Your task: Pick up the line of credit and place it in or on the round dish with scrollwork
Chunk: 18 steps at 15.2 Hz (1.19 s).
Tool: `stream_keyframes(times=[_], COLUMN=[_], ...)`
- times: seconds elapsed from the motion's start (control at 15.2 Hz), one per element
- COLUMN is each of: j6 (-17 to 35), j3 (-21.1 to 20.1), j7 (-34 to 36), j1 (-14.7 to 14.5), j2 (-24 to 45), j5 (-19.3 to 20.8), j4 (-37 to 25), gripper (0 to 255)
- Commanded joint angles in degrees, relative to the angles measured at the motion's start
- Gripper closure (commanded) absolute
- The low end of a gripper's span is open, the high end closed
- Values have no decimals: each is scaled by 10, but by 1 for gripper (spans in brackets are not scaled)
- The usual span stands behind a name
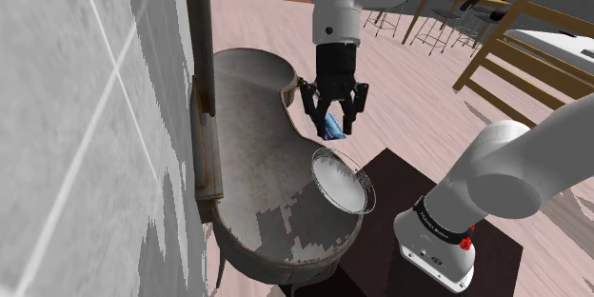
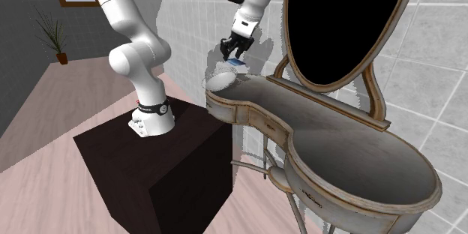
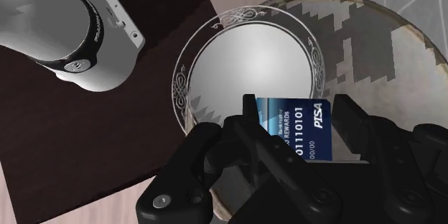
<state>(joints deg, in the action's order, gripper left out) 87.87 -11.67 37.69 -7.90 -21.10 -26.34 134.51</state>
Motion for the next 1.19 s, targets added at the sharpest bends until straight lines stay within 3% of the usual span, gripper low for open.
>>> stream_keyframes(times=[0.0, 0.26, 1.12], j6=[-6, -18, 84], j3=[-6, -23, -46], j7=[11, 38, 0], j1=[-9, -33, -35], j2=[-43, -128, -92], j5=[-15, -51, -67], j4=[33, 94, 166], gripper=[255, 255, 255])
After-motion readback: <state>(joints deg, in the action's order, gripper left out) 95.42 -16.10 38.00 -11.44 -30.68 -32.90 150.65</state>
